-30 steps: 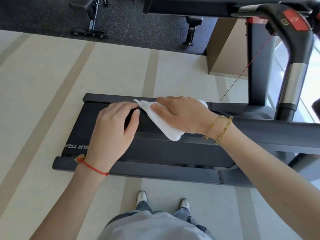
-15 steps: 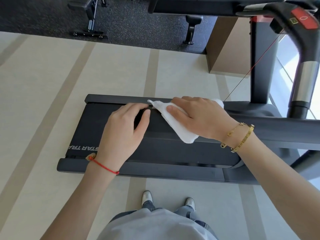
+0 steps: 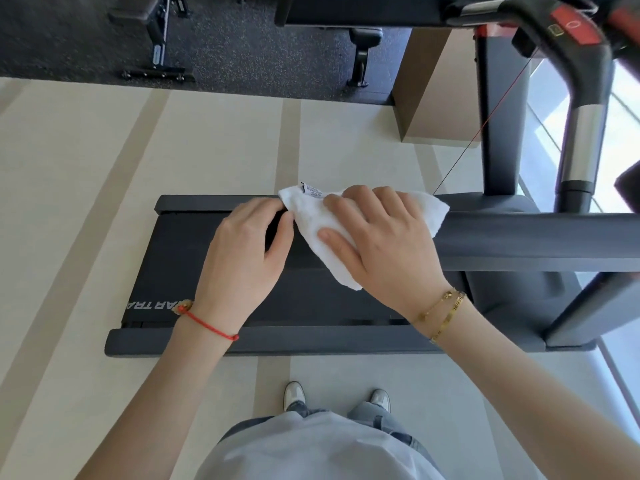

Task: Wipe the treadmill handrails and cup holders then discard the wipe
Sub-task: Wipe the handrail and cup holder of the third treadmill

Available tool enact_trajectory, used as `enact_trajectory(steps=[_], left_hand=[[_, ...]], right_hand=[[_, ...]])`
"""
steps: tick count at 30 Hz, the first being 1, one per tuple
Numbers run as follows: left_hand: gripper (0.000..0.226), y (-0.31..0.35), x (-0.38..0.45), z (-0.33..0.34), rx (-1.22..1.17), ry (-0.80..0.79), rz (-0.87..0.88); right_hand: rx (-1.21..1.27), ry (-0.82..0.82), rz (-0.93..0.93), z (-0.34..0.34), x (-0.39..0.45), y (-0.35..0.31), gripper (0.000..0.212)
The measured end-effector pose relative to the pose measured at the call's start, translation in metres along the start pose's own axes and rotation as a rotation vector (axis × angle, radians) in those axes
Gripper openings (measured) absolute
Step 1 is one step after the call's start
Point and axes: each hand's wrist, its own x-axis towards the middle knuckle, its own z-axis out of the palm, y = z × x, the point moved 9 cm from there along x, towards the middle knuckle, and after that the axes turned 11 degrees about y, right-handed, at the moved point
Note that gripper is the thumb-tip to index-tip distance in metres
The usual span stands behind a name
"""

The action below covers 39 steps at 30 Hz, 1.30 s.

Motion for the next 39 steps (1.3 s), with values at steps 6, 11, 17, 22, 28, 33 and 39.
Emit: enact_trajectory(steps=[6,11,17,22,28,33,39], left_hand=[[0.019,0.011,0.002,0.006,-0.024,-0.017,0.039],[0.023,0.025,0.002,0.013,-0.055,-0.057,0.073],[0.02,0.039,0.003,0.023,-0.049,-0.069,0.133],[0.017,0.059,0.007,0.035,-0.035,-0.049,0.178],[0.019,0.091,0.005,0.062,-0.071,-0.1,0.225],[0.017,0.126,0.001,0.086,-0.097,-0.106,0.248],[0.018,0.18,-0.005,0.129,-0.109,-0.122,0.259]], right_hand=[[-0.048,0.126,0.011,-0.006,-0.006,0.001,0.046],[-0.13,0.245,0.186,-0.022,-0.026,0.045,0.035],[-0.144,0.295,0.331,-0.017,-0.031,0.032,0.032],[-0.097,0.288,0.176,-0.017,-0.041,0.044,0.036],[-0.111,0.333,0.21,-0.025,-0.063,0.081,0.036],[-0.115,0.353,0.234,-0.032,-0.086,0.119,0.036],[-0.119,0.342,0.244,-0.042,-0.116,0.179,0.038]])
